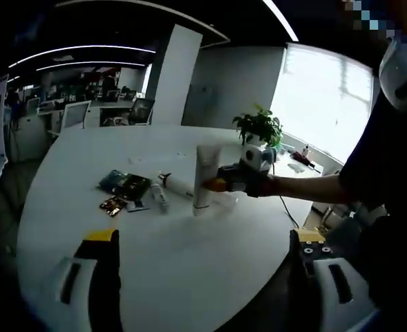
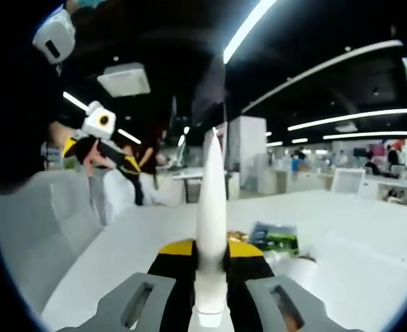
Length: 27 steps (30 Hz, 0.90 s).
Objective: Arrange the skincare products in the storage area until every visible bottle or jar stands upright without overlapping.
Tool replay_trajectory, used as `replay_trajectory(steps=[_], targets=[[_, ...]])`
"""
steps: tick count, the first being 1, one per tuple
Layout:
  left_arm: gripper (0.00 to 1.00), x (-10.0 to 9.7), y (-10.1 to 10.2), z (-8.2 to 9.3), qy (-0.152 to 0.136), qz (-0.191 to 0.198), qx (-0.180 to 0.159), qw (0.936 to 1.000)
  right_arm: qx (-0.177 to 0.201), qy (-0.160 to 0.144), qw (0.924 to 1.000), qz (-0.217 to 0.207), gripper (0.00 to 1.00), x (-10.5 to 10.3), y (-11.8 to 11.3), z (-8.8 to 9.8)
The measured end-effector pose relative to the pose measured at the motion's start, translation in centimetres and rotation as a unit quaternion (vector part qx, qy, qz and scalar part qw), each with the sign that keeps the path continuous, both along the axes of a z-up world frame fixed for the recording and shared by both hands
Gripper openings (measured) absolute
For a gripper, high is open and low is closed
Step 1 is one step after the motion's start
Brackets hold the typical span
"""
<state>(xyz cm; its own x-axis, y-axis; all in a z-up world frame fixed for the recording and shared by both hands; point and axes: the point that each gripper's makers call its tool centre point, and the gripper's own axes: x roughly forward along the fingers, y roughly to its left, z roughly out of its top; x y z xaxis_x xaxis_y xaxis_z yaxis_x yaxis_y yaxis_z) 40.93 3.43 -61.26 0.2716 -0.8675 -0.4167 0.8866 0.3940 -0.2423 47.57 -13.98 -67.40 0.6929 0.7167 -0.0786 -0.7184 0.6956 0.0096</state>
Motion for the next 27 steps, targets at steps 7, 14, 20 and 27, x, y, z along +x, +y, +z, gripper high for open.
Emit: replay_trajectory(steps=[7,14,20,27], targets=[[0.97,0.25,0.36,0.09,0.001,0.008,0.000,1.0000,-0.005,-0.008,1.0000,0.001,0.06,0.34,-0.55,-0.18],[0.97,0.02,0.12,-0.09,0.003,0.007,0.002,1.0000,-0.008,-0.003,1.0000,-0.001,0.06,0.35,-0.54,-0.98],[0.97,-0.22,-0.03,-0.36,0.006,0.007,0.004,1.0000,-0.001,-0.004,1.0000,0.002,0.07,-0.09,-0.57,-0.87],[0.97,-0.43,-0.29,-0.45,0.007,0.004,0.005,1.0000,-0.001,0.001,1.0000,0.009,0.09,-0.48,-0.68,-0.96]])
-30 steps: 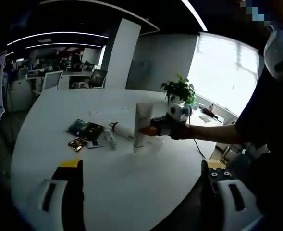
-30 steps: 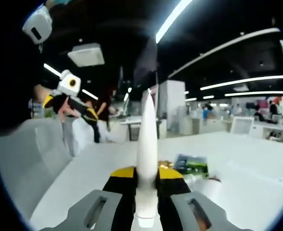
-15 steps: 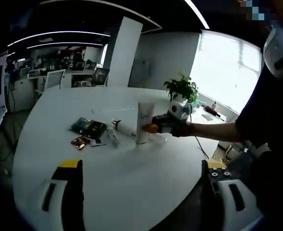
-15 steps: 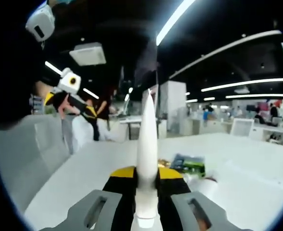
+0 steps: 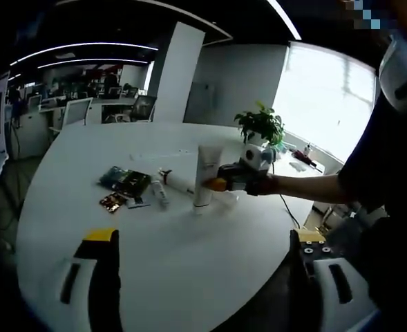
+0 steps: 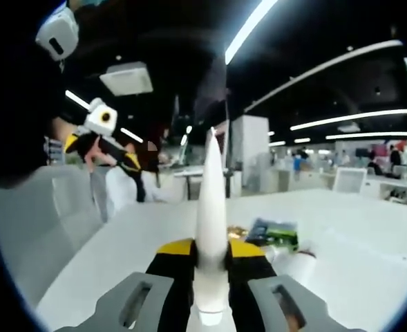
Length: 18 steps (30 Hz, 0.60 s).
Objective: Arrange the skincare products in the storage area until every visible bottle or jar stands upright without overlapping.
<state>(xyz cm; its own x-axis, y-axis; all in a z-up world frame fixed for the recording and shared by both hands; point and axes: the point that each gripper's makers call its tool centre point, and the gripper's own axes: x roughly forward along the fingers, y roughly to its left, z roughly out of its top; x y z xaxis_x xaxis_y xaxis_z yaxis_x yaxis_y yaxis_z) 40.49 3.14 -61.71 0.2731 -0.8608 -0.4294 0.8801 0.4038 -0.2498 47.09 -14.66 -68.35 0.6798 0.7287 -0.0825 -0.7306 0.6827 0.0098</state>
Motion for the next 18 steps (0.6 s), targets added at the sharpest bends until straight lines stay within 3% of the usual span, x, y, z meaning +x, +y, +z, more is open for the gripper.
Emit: replay_trajectory(steps=[18], targets=[[0.97,-0.24,-0.34,-0.10,0.002,-0.005,0.001,1.0000,-0.014,0.017,0.9997,0.008,0.10,-0.14,0.05,-0.09]])
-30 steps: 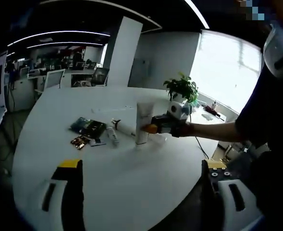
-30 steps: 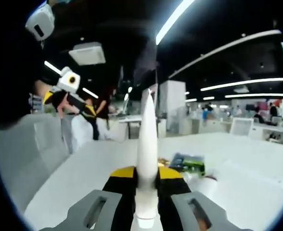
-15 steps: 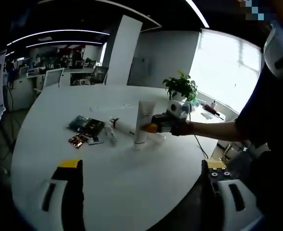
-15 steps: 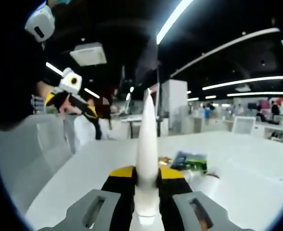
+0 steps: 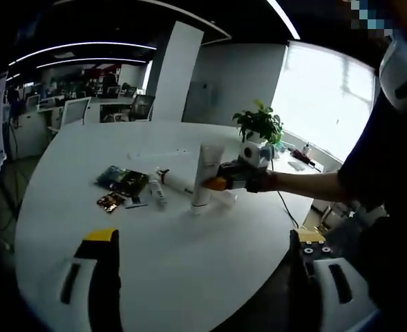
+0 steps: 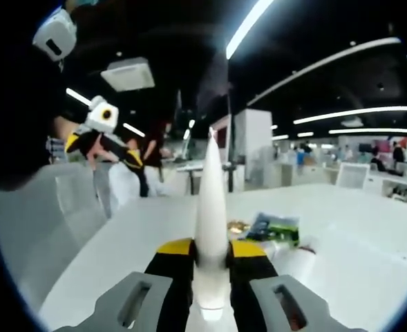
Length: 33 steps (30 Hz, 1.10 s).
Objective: Arrange the skincare products in the storage area until every visible bottle or jar stands upright without overlapping.
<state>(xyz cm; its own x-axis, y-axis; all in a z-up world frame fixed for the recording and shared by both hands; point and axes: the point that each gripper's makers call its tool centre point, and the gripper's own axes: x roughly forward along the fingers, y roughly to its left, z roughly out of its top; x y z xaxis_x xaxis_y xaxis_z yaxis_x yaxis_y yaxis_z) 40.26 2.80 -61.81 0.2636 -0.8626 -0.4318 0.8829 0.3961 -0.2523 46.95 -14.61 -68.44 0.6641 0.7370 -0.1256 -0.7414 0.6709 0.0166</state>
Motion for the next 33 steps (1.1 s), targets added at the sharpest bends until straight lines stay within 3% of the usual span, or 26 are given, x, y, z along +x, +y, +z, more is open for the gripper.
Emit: replay_trajectory(steps=[21,33], targets=[[0.97,0.1,0.1,0.1,0.003,-0.002,-0.002,1.0000,-0.012,0.013,0.9998,-0.005,0.11,0.0,0.1,-0.1],[0.96,0.0,-0.6,0.7,0.005,-0.005,-0.017,0.9998,-0.025,0.042,0.9987,-0.018,0.20,-1.3,-1.1,0.9]])
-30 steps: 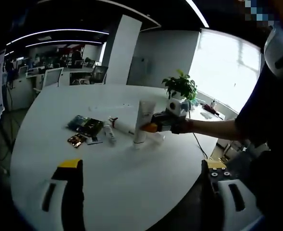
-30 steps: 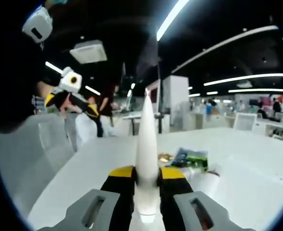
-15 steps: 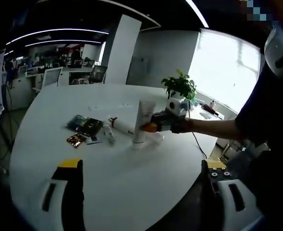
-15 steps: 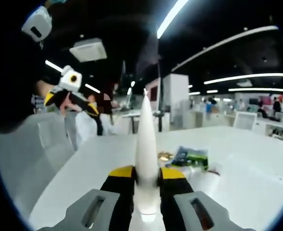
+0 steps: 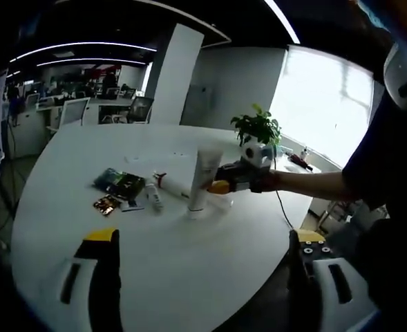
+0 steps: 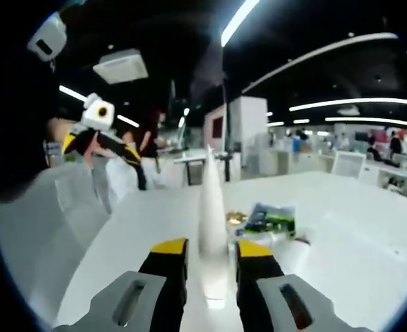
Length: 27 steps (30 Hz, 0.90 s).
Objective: Arrange the skincare products in the storage area until every visible bottle or jar stands upright without overlapping.
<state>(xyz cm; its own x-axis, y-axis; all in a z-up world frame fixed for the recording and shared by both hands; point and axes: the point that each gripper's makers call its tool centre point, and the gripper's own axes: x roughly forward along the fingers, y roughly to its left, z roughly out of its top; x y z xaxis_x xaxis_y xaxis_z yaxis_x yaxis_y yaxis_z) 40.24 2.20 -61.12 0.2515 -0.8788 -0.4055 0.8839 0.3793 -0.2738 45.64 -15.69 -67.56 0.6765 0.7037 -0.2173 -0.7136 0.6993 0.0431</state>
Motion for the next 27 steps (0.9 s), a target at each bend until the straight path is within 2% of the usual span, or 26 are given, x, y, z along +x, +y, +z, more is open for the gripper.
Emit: replay_trajectory(steps=[6,12,17,20,27], targets=[[0.96,-0.1,-0.2,0.2,0.005,0.000,-0.011,0.9999,-0.014,0.021,0.9996,-0.016,0.27,-1.4,-0.6,0.0],[0.96,0.0,0.0,0.5,0.011,0.006,-0.017,0.9998,-0.011,0.032,0.9989,-0.031,0.31,-2.3,-0.9,0.4],[0.96,0.0,0.3,0.6,0.012,0.008,-0.016,0.9998,-0.013,0.053,0.9979,-0.036,0.38,-3.3,-0.5,0.5],[0.96,-0.1,0.6,0.5,0.012,0.007,-0.009,0.9999,-0.012,0.056,0.9977,-0.036,0.38,-3.9,-0.1,0.9],[0.96,0.3,1.3,1.0,0.010,0.011,-0.006,0.9999,-0.015,0.073,0.9962,-0.046,0.47,-5.6,0.7,1.6]])
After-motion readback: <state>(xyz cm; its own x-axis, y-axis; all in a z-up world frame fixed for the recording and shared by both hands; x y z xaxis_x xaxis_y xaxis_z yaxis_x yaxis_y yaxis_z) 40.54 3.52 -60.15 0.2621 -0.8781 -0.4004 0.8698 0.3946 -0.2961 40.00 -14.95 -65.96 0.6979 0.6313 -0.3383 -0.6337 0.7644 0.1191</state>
